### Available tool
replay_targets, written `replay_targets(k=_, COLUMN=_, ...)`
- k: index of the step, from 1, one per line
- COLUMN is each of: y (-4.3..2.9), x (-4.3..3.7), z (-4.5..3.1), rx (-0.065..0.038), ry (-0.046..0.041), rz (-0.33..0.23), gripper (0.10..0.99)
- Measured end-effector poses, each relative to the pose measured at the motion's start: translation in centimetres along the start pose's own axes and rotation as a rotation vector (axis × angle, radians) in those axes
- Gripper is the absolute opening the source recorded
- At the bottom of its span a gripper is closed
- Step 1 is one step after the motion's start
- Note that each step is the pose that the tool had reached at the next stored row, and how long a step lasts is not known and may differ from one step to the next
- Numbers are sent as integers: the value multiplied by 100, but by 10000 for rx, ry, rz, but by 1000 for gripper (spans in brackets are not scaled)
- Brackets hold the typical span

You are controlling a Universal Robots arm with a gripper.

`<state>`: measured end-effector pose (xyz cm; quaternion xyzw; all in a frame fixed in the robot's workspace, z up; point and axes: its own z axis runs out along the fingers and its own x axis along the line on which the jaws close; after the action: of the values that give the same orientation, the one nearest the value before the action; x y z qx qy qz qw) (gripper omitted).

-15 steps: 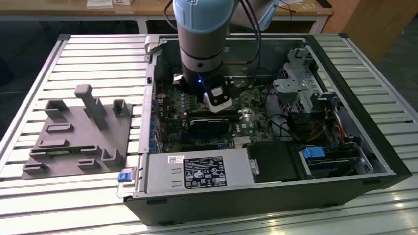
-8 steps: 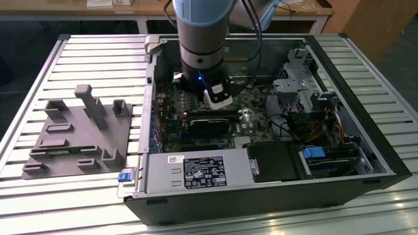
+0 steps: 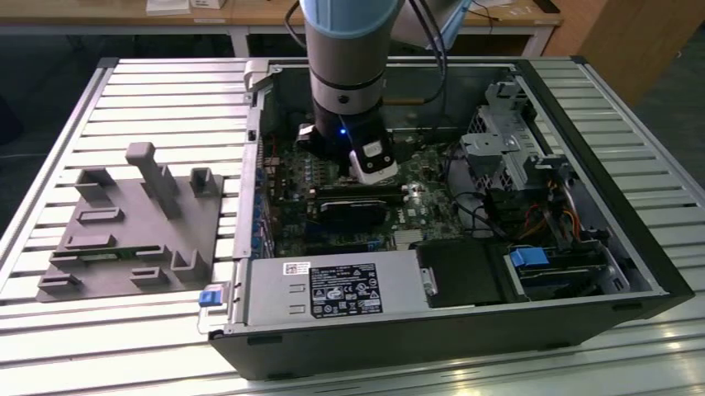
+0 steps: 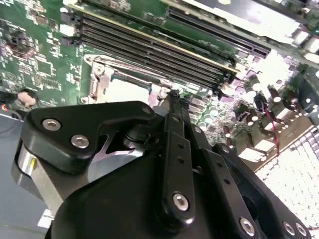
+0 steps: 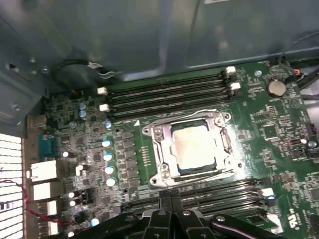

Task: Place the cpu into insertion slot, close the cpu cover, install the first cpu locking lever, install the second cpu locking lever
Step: 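Install the second cpu locking lever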

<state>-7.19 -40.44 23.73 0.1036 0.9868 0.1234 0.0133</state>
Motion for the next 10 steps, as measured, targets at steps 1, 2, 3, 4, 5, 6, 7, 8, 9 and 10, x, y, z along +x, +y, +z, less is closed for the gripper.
replay_targets(k=1, y=5, x=-23, z=1, rx=5, ry=0, rz=6, gripper=102)
replay_targets(k=2, y=9, x=-44, z=2, rx=10, ry=1, rz=12, gripper=102)
replay_targets(k=3, y=13, x=-65, z=3, rx=15, ry=1, rz=18, gripper=102)
replay_targets(k=4, y=18, x=-87, z=4, rx=19, ry=1, rz=24, gripper=102)
replay_targets(k=5, y=22, x=-109, z=6, rx=23, ry=2, rz=29, gripper=102)
replay_targets(k=6, y=27, x=-131, z=7, rx=27, ry=3, rz=34, gripper=102)
replay_targets(k=7, y=31, x=-153, z=8, rx=29, ry=4, rz=38, gripper=102)
replay_targets(k=8, y=36, x=-177, z=9, rx=32, ry=5, rz=44, gripper=102)
replay_targets(k=9, y=41, x=-199, z=10, rx=36, ry=5, rz=50, gripper=102)
replay_targets(k=10, y=45, x=-220, z=12, rx=38, ry=5, rz=56, gripper=102)
